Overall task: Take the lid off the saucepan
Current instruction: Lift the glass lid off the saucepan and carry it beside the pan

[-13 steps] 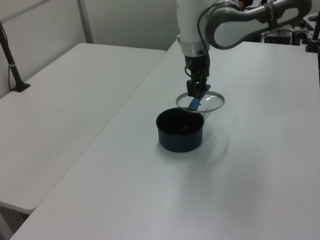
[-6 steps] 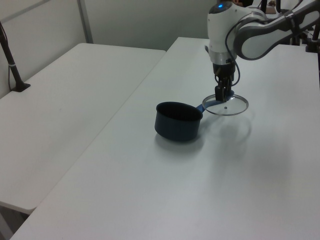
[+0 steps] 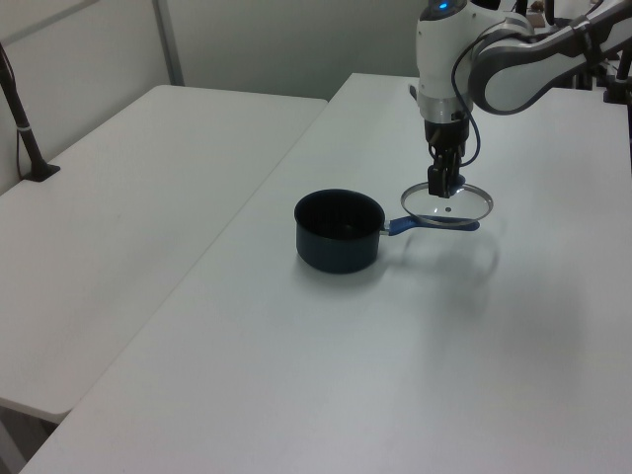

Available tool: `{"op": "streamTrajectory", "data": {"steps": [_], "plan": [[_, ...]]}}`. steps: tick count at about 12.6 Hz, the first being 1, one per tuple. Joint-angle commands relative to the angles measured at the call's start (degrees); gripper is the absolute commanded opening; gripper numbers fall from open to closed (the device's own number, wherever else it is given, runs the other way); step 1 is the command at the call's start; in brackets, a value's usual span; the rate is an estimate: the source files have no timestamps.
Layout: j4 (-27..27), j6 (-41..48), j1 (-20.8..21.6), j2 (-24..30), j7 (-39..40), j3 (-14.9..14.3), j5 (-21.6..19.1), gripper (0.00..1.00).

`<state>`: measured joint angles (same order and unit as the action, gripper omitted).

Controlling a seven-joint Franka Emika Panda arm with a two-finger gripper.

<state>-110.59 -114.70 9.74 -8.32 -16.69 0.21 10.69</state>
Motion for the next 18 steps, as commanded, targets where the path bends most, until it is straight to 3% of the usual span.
{"op": "streamTrajectory", "data": {"steps": [1, 7, 10, 12, 16, 18], "plan": [[-1.8, -1.6, -0.2, 1.8, 0.3, 0.5, 0.3, 0.28], [-1.1, -1.2, -2.8, 5.0, 1.4, 0.4, 0.2, 0.29], [-1.6, -1.2, -6.6, 4.9, 6.1, 0.3, 0.7, 0.29], [-1.3, -1.7, -10.4, 2.0, 7.8, 0.3, 2.0, 0.29], [-1.7, -6.1, -12.9, -3.0, 7.9, 0.3, 6.6, 0.29], [-1.6, -6.7, -13.0, -4.4, 7.8, 0.3, 7.1, 0.29]]}}
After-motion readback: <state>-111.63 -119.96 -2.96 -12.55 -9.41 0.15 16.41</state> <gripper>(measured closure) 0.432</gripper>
